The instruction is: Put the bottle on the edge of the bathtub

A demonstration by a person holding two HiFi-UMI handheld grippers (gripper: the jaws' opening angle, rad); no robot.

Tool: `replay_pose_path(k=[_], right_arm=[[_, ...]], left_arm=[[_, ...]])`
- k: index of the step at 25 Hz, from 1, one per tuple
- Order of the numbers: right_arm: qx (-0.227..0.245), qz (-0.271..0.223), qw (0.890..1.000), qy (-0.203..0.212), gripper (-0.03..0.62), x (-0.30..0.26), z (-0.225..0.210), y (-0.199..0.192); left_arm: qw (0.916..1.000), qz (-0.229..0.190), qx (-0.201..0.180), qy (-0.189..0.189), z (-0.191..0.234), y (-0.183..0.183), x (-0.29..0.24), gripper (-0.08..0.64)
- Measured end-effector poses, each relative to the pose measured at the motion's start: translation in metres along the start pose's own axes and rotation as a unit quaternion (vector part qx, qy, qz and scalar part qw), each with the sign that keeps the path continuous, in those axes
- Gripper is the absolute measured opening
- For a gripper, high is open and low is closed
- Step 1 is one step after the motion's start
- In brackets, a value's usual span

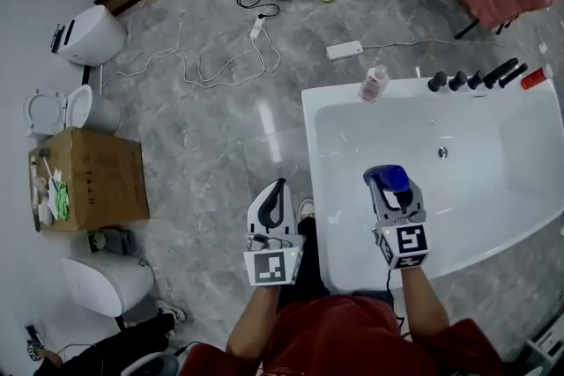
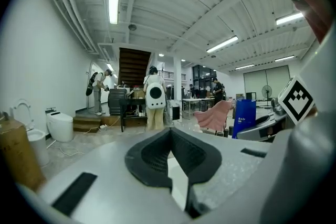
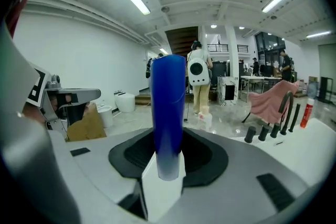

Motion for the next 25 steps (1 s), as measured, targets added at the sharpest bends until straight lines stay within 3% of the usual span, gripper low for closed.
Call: replay_pose_path(k=[6,15,19,25], right_arm=[[-0.002,0.029,0.999,0.015,0.149,-0.092,0.013,-0.032],[0.011,0.033,0.999,0.037,0.149,-0.243,0.033,-0.072],[0.018,0.020,0.999,0.045,0.149,-0.299,0.040,-0.074],[0.054,0.001,0.998,0.023,0.149,-0.361,0.040,-0.058]], left_arm=[[0.9990,0.038,0.024,-0.006,0.046,-0.051,-0.058,0.005],[0.9956,0.073,0.053,0.026,0.112,-0.125,-0.109,0.005],[0.9931,0.084,0.071,0.041,0.134,-0.149,-0.116,0.005],[0.9916,0.086,0.083,0.049,0.162,-0.163,-0.123,0.005]])
Point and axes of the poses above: the fingertips, and each gripper's own axes: x backward along the fingers, z to its left, y out of its top, the point moved 7 cm from there along x, backward along the fingers, and after that the axes turned 15 degrees about x, right-handed, at the moved point
